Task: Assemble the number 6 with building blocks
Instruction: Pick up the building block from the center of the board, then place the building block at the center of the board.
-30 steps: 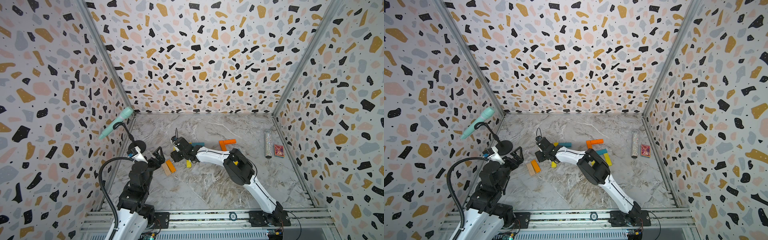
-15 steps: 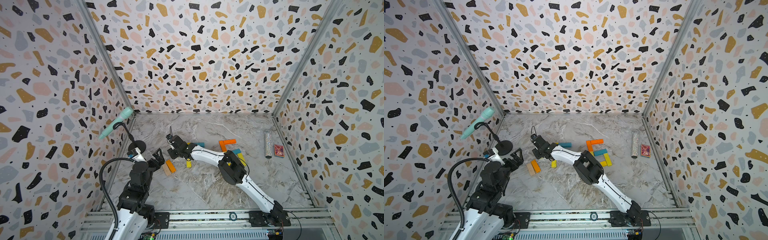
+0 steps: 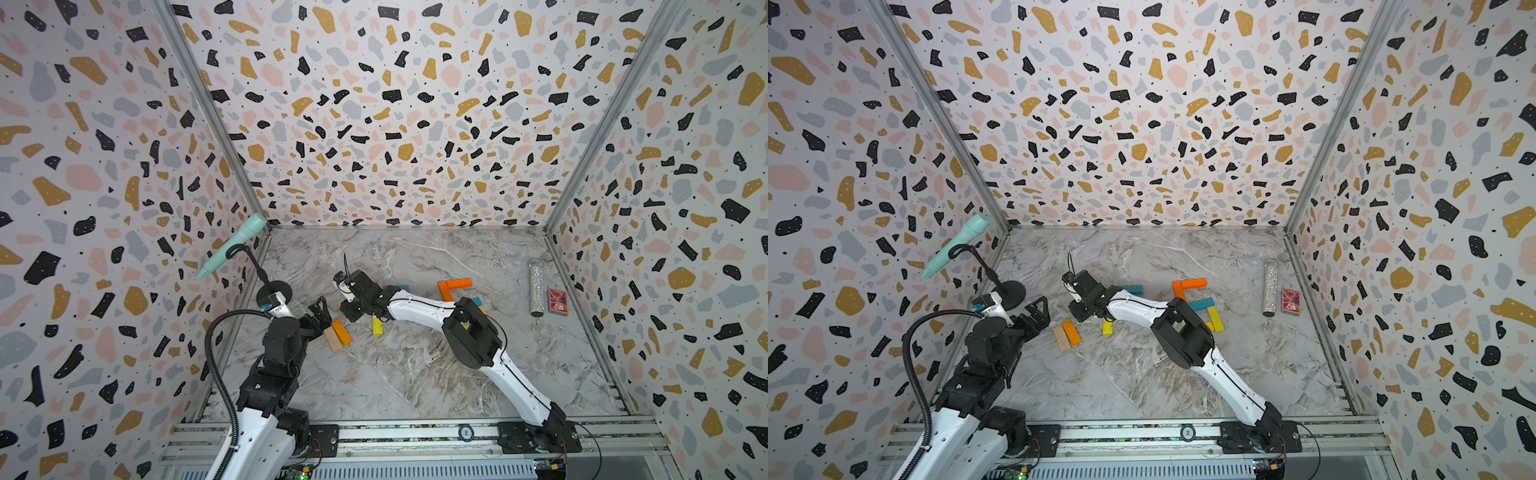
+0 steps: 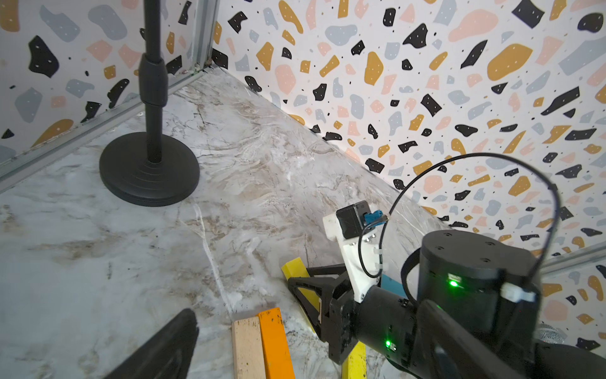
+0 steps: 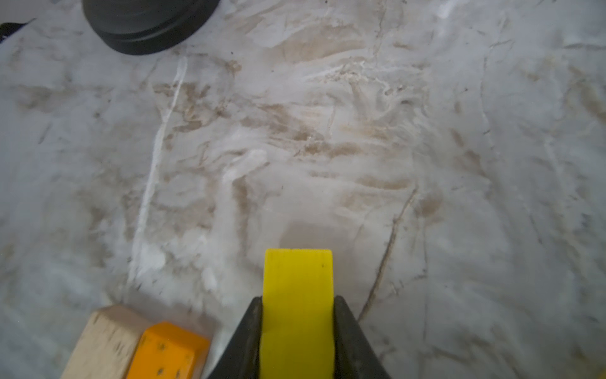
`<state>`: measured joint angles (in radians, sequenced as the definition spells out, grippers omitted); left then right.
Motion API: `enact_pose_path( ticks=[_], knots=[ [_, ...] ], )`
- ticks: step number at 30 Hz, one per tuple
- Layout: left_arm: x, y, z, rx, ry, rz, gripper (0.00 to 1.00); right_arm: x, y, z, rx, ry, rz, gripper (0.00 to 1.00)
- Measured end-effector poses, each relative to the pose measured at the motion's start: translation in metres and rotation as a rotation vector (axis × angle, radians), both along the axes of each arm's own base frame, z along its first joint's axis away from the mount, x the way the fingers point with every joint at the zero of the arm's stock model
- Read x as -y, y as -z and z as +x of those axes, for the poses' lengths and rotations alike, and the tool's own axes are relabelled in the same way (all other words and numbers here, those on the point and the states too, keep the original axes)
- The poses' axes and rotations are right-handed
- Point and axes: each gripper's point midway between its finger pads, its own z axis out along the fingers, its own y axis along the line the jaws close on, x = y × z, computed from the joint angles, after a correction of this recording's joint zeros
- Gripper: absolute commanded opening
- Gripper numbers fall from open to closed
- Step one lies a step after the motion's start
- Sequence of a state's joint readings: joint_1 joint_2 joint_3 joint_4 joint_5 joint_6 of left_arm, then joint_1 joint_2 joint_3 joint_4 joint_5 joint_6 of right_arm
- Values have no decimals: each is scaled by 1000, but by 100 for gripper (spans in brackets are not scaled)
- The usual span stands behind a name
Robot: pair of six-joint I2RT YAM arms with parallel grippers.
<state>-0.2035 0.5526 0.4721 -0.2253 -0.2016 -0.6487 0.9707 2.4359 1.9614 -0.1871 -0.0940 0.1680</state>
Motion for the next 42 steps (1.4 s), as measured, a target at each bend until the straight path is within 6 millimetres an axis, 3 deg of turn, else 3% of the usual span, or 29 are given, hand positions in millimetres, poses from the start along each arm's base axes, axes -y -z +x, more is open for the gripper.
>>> enact_pose_path(
  ticks=[4,7,9,12,15,18,23,27,34,42],
  knots=[
    [15,11,11,-47,74,-5,99,37,-50,-19,22,-38,52,22],
    [28,23,19,-88,135,-15,100,84,-96,-15,80,-24,113,22],
    [35,31,25,-108,170,-25,93,118,-116,-6,130,-1,133,22],
    [46,40,34,-128,216,-40,73,165,-120,8,185,39,111,22],
    [55,55,42,-160,256,-46,50,188,-92,5,182,28,43,22],
    [65,75,48,-209,291,-38,30,191,-53,-10,141,-39,-32,22],
    [87,109,49,-294,359,-9,23,184,-9,-21,85,-127,-86,22],
    [95,131,51,-338,379,9,15,179,15,-18,70,-159,-122,23],
    [100,157,55,-381,392,22,7,171,21,-10,90,-177,-138,31],
    [110,176,53,-423,427,20,6,164,21,-4,99,-165,-140,52]
  ],
)
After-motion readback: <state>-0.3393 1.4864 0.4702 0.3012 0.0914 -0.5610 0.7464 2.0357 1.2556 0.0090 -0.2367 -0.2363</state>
